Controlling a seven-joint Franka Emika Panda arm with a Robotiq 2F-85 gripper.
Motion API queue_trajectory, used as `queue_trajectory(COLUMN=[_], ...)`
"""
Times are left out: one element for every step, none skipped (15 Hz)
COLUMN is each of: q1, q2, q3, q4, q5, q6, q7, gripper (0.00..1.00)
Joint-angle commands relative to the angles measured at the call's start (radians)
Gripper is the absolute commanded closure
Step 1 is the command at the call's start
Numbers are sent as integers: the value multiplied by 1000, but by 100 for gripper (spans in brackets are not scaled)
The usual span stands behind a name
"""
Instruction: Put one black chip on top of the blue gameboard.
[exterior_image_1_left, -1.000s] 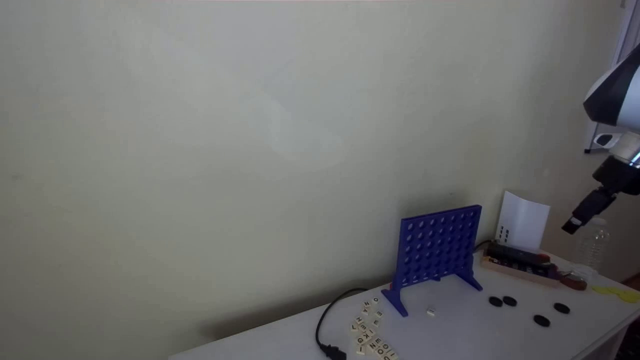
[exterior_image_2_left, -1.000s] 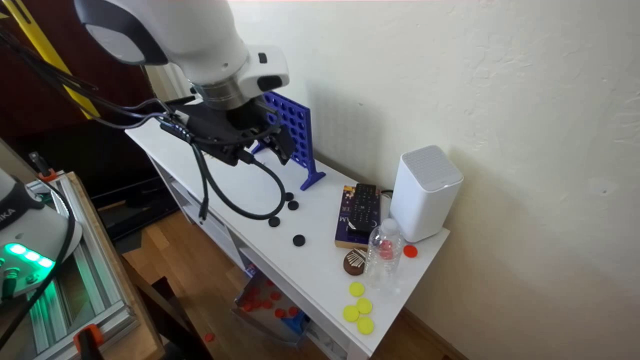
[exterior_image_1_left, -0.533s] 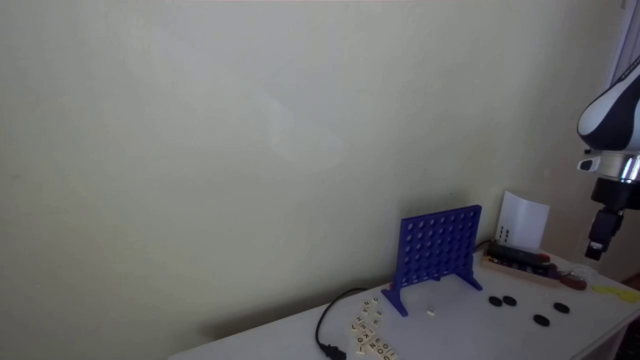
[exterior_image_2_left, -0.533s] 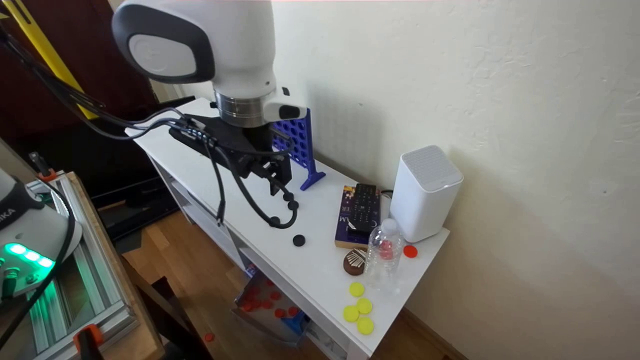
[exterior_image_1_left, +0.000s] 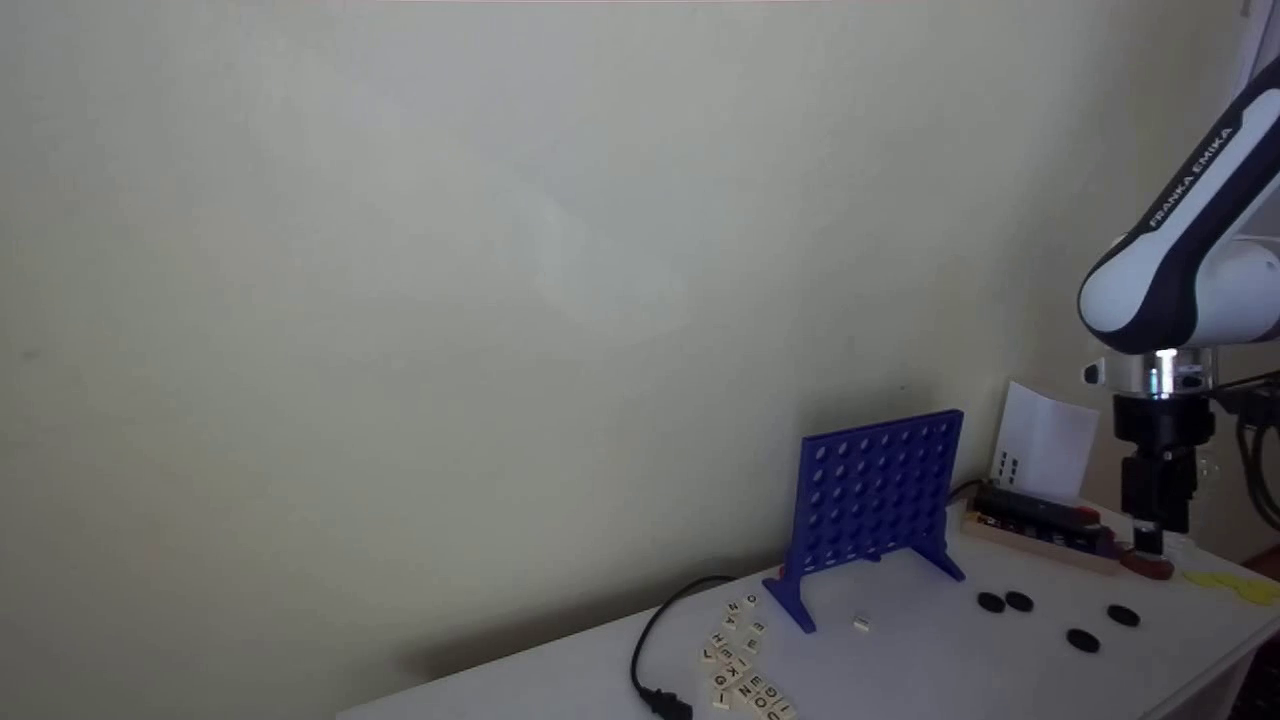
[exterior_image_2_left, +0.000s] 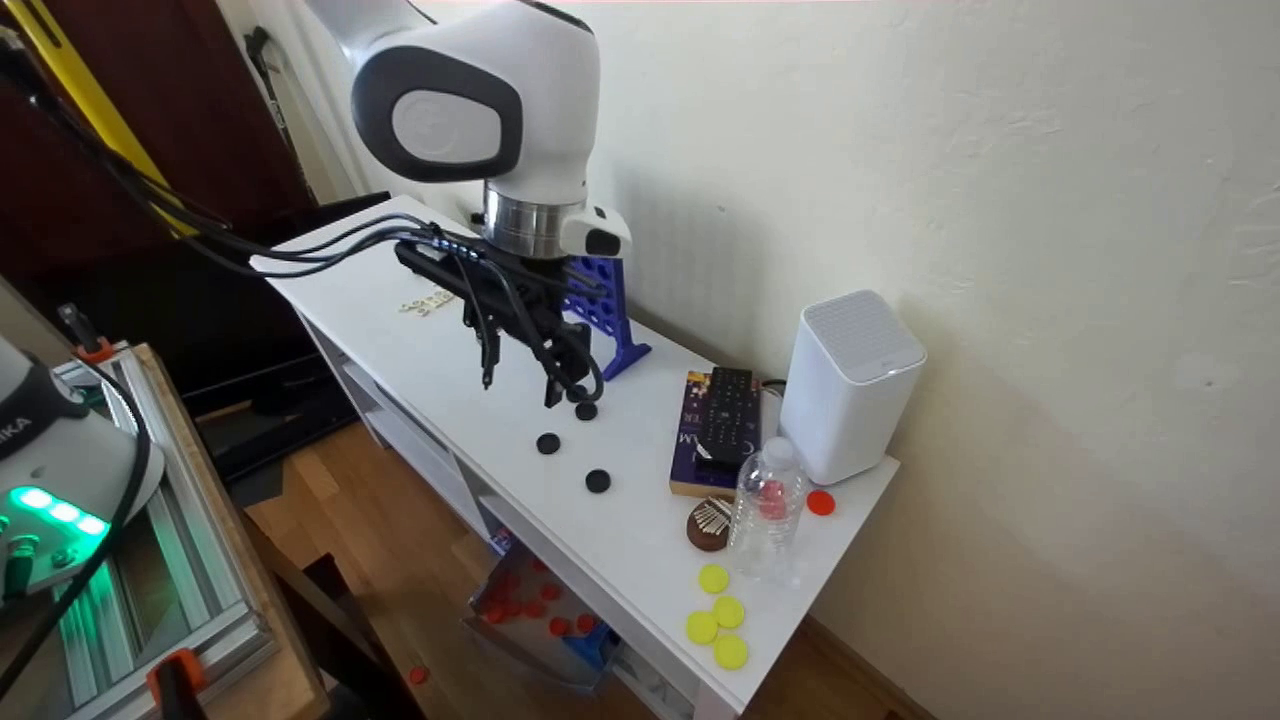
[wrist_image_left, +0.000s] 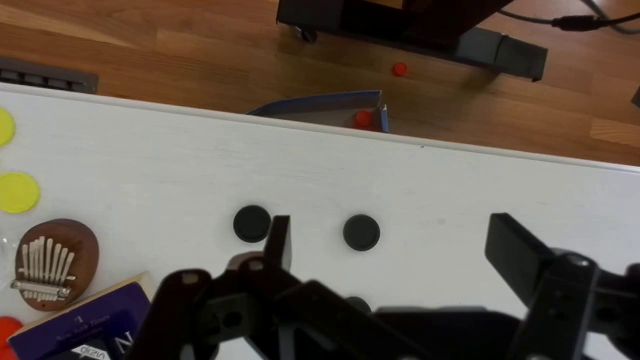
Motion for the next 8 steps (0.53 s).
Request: queue_trajectory(q1=[20,20,18,17,16,14,11,6], q2=[106,131,157,182,209,230,255,275], q3=[31,41,50,55,57,59,61,65], q4=[70,83,99,115,133,147,165,179], q5=[-76,-84,-89,-96,-104,-112,-117,-119], q6=[-12,-9,-12,-10,-15,-15,-17,-19], q7=[141,158,168,178,186,189,189,185], gripper=[0,0,0,0,0,0,0,0])
